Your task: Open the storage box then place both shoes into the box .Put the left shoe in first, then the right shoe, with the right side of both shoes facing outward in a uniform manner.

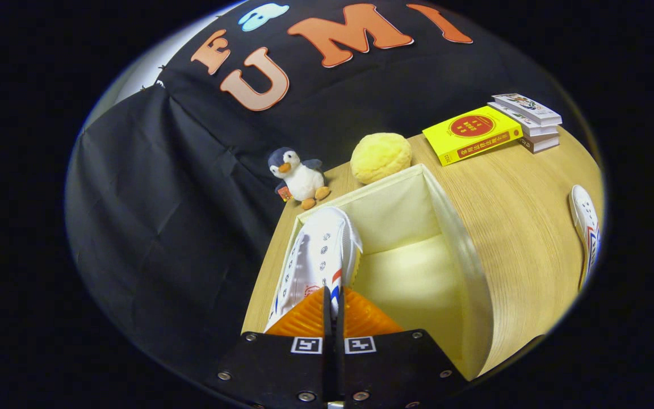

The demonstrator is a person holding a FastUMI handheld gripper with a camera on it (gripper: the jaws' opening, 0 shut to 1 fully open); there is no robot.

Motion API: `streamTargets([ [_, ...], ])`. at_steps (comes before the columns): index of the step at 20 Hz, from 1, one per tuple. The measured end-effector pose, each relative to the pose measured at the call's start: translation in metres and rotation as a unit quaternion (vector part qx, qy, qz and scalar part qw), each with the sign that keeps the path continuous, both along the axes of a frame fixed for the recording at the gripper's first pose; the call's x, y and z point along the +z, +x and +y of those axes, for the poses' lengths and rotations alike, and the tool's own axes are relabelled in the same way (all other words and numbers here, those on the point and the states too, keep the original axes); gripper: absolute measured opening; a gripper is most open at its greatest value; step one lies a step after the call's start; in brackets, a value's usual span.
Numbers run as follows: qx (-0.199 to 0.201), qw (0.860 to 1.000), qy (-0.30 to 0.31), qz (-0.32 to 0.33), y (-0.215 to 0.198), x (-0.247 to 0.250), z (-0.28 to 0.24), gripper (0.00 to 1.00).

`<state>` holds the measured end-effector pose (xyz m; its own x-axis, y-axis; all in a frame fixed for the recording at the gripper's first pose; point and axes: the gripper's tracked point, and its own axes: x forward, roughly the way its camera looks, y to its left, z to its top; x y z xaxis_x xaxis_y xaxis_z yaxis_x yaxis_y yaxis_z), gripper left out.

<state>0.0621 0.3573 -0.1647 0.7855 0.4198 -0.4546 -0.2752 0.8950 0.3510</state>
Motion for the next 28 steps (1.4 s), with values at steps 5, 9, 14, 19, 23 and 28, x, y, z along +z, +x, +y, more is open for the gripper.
streamTargets([
  [5,-0.008,1.0,-0.019,-0.01,0.012,-0.008,0.002,0.0],
  [9,-0.026,0.998,-0.033,-0.044,0.014,0.012,-0.006,0.56],
  [14,-0.037,0.997,-0.017,-0.066,0.008,0.05,-0.038,0.98],
  [19,-0.083,0.992,-0.035,-0.093,0.002,0.076,-0.134,0.98],
  [23,-0.147,0.982,-0.065,-0.098,-0.005,0.074,-0.234,0.98],
  [28,-0.215,0.965,-0.12,-0.096,-0.012,0.062,-0.348,0.98],
])
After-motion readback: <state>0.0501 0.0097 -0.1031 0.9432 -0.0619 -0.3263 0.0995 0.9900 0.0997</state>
